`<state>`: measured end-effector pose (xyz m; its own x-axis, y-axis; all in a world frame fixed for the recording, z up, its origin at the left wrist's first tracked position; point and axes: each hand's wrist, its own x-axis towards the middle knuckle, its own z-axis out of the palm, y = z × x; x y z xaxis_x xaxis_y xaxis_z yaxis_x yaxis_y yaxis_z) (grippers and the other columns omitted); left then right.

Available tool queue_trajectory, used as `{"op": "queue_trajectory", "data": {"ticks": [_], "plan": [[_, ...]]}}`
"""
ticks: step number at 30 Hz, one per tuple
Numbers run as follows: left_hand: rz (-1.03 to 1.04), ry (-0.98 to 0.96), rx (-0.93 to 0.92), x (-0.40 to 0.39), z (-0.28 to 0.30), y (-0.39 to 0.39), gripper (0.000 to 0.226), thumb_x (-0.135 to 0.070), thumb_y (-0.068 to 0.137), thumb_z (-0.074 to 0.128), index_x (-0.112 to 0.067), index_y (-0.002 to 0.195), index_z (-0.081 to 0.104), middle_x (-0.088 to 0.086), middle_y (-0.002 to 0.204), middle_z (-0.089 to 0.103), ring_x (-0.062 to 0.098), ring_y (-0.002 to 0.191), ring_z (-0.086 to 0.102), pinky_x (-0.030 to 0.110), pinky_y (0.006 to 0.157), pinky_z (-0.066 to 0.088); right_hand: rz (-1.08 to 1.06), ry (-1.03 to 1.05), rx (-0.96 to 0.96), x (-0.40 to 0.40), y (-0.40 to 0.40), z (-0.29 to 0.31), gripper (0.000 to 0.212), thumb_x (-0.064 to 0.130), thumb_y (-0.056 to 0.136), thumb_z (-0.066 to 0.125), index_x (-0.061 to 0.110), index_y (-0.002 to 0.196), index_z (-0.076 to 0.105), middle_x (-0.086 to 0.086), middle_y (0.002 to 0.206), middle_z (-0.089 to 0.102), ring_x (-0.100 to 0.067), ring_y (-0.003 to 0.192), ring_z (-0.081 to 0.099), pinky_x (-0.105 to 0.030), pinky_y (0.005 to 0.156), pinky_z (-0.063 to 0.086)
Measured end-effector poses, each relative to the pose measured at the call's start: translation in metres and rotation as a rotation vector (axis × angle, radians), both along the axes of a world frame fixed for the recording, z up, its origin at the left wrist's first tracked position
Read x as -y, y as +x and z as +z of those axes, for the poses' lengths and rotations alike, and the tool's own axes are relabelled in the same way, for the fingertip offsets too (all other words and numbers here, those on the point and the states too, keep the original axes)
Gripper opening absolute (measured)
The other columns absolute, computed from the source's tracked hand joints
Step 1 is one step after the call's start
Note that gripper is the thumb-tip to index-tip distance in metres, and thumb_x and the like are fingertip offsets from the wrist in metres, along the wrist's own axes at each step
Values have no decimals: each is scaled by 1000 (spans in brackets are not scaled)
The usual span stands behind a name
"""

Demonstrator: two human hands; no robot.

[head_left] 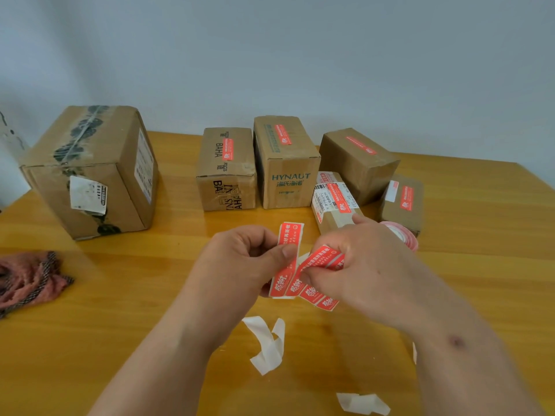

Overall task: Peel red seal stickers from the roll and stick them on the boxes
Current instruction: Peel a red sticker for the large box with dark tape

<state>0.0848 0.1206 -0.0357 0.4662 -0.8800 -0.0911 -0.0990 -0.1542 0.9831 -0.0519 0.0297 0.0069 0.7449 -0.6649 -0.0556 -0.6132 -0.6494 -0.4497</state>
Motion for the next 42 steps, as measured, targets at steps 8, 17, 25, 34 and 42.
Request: {"op": "queue_trajectory", "data": {"ticks": [8, 17, 25, 34, 42], "plan": [[64, -22, -21, 2, -3, 1, 22, -32, 85, 63, -10, 83, 66, 5, 70, 73, 13, 61, 68, 19, 56, 55, 6, -16, 19, 1, -3, -2, 25, 54, 81, 64, 29, 85, 67, 12, 89, 67, -4, 87, 50, -9, 53, 28], [145, -43, -70, 4, -8, 3, 17, -24, 89, 63, -9, 80, 66, 7, 65, 71, 13, 56, 63, 20, 53, 55, 11, 6, 125, 7, -10, -8, 31, 57, 75, 63, 27, 78, 70, 8, 79, 69, -6, 98, 57, -21, 79, 44], [199, -48, -97, 4, -14, 8, 16, -21, 88, 65, -8, 79, 67, 4, 61, 68, 14, 54, 60, 27, 56, 56, -12, 106, 230, 9, -15, -6, 24, 54, 73, 66, 31, 79, 71, 13, 76, 67, 2, 76, 63, -26, 63, 55], [238, -57, -107, 1, -14, 15, 14, -23, 88, 65, -13, 79, 67, 3, 62, 70, 11, 56, 62, 25, 56, 54, -169, 156, 301, 17, -16, -12, 20, 49, 76, 71, 38, 92, 65, 17, 89, 68, 2, 80, 66, -15, 59, 52], [100, -66, -116, -1, -6, 7, 18, -28, 80, 68, -12, 89, 68, 5, 66, 72, 13, 58, 65, 23, 54, 51, -282, -162, 349, 17, 5, -30, 42, 46, 85, 61, 39, 124, 48, 13, 123, 44, -15, 111, 52, -39, 96, 47]]}}
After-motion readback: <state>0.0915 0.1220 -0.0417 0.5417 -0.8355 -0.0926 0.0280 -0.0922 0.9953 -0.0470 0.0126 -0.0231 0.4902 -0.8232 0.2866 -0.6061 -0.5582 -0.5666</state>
